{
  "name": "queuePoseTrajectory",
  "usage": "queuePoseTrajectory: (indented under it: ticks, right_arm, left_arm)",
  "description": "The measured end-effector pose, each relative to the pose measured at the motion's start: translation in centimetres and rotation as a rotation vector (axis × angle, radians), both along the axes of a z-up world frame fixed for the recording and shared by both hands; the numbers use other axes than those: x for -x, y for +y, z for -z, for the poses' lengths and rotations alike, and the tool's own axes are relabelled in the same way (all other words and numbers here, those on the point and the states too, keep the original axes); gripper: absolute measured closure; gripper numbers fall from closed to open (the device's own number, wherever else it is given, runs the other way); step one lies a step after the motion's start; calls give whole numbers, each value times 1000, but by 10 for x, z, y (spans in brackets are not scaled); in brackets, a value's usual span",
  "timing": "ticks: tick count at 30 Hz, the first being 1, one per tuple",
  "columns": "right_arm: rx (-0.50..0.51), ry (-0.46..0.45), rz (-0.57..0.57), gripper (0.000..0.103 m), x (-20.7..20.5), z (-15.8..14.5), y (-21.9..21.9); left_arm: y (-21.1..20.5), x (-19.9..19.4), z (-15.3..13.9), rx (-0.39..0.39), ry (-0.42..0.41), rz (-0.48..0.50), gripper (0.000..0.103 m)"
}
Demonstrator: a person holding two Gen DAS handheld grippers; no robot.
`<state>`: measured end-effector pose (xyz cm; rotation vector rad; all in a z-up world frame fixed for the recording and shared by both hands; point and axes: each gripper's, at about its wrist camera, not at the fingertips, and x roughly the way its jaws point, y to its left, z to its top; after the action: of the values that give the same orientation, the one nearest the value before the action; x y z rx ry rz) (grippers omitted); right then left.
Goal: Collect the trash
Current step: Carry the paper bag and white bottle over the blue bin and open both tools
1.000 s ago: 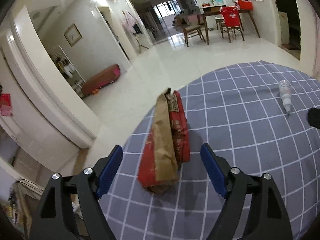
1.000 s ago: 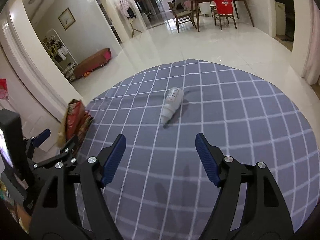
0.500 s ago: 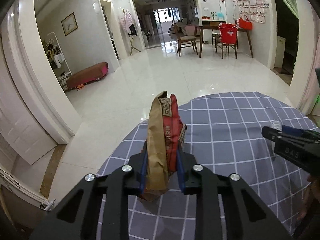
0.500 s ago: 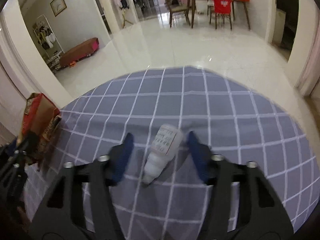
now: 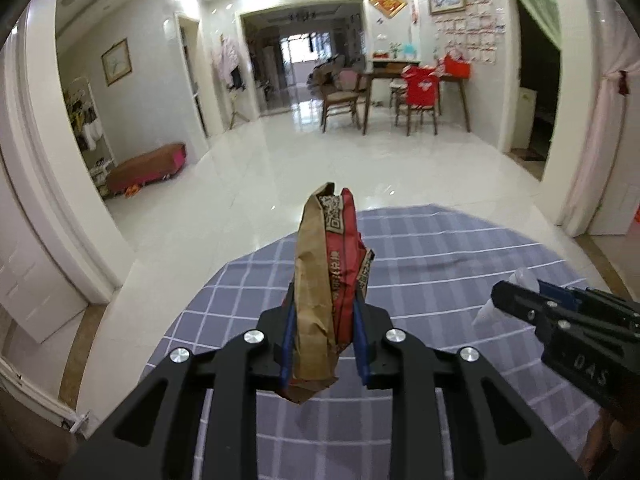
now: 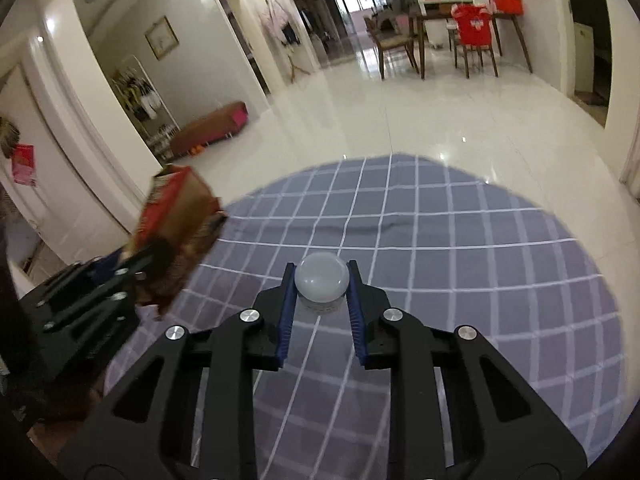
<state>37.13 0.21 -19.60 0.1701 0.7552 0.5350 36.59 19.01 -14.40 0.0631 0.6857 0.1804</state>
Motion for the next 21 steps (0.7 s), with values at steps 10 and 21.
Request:
queuePoseTrajectory:
  ticks: [10,21]
  right_arm:
    - [-79,-100,81,79,95,-38,-107]
    - [-91,-160,348,79,193,-27,-280]
  left_arm:
    - [-96,66,-30,43,-70,169,80]
    - [-271,122,-22,81,-63,471,79]
